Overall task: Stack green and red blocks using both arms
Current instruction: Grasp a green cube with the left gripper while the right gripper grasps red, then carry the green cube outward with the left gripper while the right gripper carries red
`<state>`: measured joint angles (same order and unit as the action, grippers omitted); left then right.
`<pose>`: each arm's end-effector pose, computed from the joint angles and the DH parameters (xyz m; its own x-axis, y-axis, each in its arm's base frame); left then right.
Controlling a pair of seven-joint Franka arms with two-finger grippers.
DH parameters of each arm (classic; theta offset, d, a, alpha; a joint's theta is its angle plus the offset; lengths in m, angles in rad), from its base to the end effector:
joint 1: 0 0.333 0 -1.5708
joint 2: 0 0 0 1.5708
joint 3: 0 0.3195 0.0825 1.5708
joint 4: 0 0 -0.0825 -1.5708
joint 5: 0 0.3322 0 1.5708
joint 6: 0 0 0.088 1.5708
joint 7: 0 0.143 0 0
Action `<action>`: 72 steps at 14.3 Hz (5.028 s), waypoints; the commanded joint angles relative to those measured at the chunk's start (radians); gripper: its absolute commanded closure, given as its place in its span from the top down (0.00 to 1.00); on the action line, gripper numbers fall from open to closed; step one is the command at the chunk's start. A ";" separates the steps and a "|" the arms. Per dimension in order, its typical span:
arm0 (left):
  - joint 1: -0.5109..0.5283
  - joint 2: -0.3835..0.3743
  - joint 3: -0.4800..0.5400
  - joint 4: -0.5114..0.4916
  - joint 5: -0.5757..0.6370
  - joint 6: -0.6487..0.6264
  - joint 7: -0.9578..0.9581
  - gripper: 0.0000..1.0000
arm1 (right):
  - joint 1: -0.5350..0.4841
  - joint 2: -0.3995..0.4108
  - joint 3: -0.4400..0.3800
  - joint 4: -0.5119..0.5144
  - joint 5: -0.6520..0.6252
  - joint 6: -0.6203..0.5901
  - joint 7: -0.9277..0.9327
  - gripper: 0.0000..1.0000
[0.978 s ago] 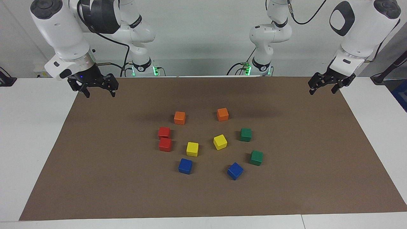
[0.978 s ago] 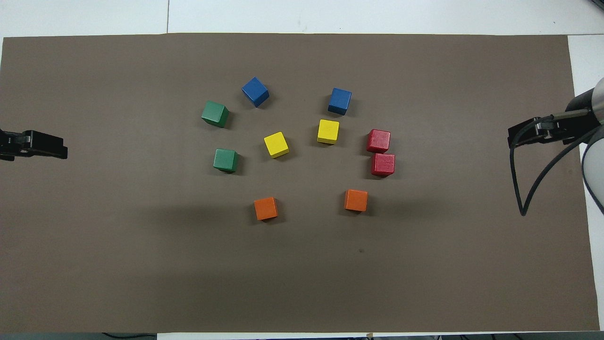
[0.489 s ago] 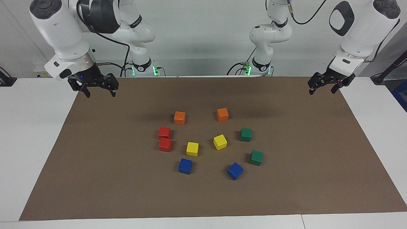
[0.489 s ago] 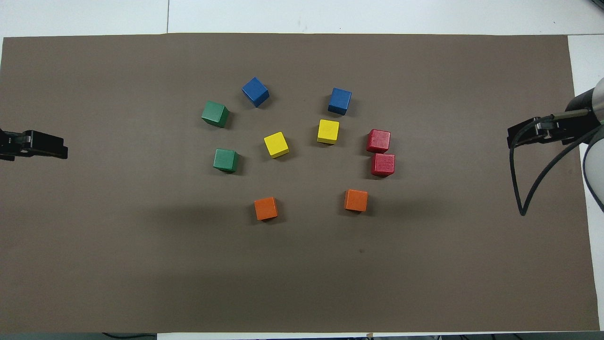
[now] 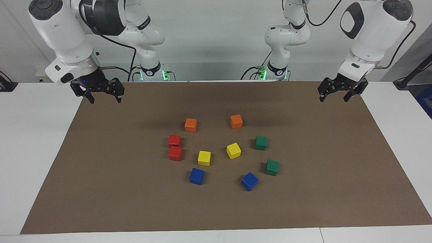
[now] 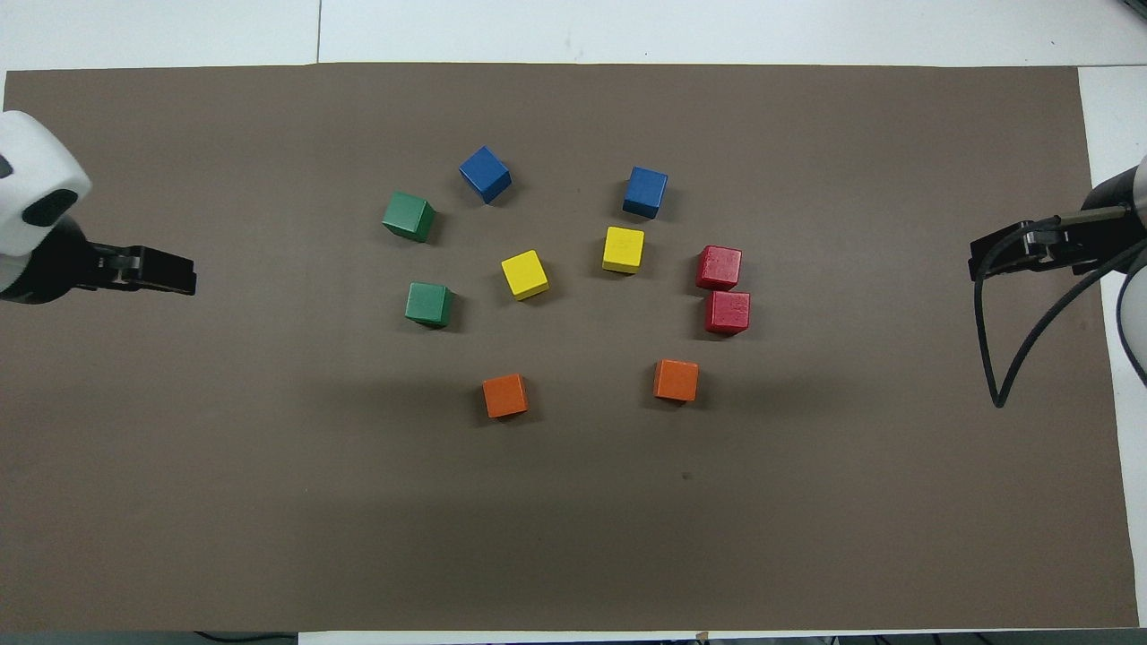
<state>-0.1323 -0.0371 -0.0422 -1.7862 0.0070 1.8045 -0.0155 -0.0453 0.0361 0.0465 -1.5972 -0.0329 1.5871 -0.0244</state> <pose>0.5003 -0.0877 0.5397 0.9856 -0.1597 0.0555 -0.1595 -0.9872 -0.0076 0.5120 -0.0044 0.5641 0.9986 0.0262 -0.0469 0.0276 -0.9992 0.0300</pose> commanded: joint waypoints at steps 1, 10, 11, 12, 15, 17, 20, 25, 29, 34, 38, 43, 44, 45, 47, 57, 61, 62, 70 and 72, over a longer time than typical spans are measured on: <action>-0.087 -0.006 0.011 -0.114 -0.010 0.136 -0.044 1.00 | -0.018 0.011 0.012 0.025 0.018 -0.024 -0.015 1.00; -0.220 0.204 0.011 -0.199 -0.012 0.461 -0.086 1.00 | -0.005 0.008 0.013 -0.004 0.016 0.019 0.021 1.00; -0.228 0.207 0.011 -0.219 -0.012 0.490 -0.086 1.00 | -0.002 0.004 0.019 -0.036 0.018 0.049 0.056 1.00; -0.230 0.227 0.011 -0.226 -0.012 0.515 -0.084 1.00 | 0.007 -0.002 0.024 -0.076 0.018 0.100 0.082 1.00; -0.245 0.282 0.013 -0.226 -0.012 0.555 -0.087 1.00 | 0.085 0.008 0.024 -0.151 0.019 0.221 0.188 1.00; -0.253 0.299 0.011 -0.236 -0.012 0.576 -0.095 1.00 | 0.146 0.024 0.024 -0.199 0.019 0.304 0.274 1.00; -0.254 0.324 0.011 -0.243 -0.012 0.618 -0.119 0.99 | 0.189 0.034 0.024 -0.326 0.019 0.480 0.328 1.00; -0.253 0.344 0.011 -0.251 -0.012 0.653 -0.119 0.85 | 0.243 0.132 0.024 -0.360 0.019 0.597 0.504 1.00; -0.254 0.353 0.013 -0.254 -0.012 0.653 -0.123 0.00 | 0.274 0.179 0.024 -0.386 0.019 0.678 0.592 1.00; -0.227 0.318 0.015 -0.211 -0.012 0.560 -0.159 0.00 | 0.278 0.185 0.024 -0.437 0.018 0.697 0.633 1.00; -0.071 0.235 0.018 -0.177 -0.012 0.411 -0.144 0.00 | 0.278 0.183 0.024 -0.467 0.018 0.698 0.632 1.00; 0.235 0.206 0.016 -0.234 -0.010 0.384 0.184 0.00 | 0.298 0.199 0.026 -0.500 0.018 0.777 0.633 1.00; 0.287 0.206 0.016 -0.236 -0.010 0.385 0.259 0.00 | 0.300 0.206 0.026 -0.498 0.018 0.786 0.635 1.00; 0.315 0.206 0.016 -0.248 -0.010 0.389 0.287 0.00 | 0.300 0.209 0.026 -0.500 0.018 0.810 0.635 1.00; 0.345 0.215 0.015 -0.278 -0.010 0.429 0.322 0.00 | 0.300 0.222 0.026 -0.500 0.018 0.817 0.629 0.99; 0.396 0.260 0.015 -0.361 -0.047 0.601 0.347 0.00 | 0.277 0.231 0.024 -0.387 0.016 0.682 0.586 0.18; 0.395 0.261 0.016 -0.368 -0.050 0.615 0.359 0.08 | 0.127 0.217 0.024 -0.169 0.019 0.439 0.308 0.18; 0.389 0.263 0.016 -0.366 -0.050 0.615 0.370 0.99 | 0.070 0.217 0.024 -0.164 0.042 0.447 0.199 0.18; 0.350 0.263 0.015 -0.147 -0.041 0.411 0.391 1.00 | -0.130 0.215 0.018 -0.263 0.107 0.560 -0.221 0.18; 0.272 0.273 0.016 -0.081 -0.044 0.372 0.253 1.00 | -0.128 0.193 0.018 -0.331 0.099 0.605 -0.219 0.18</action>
<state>0.2156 0.2225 -0.0357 -1.9408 -0.0268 2.2365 0.3436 -0.1663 0.2631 0.0532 -1.8487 0.0590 2.1374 -0.2226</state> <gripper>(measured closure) 0.000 0.449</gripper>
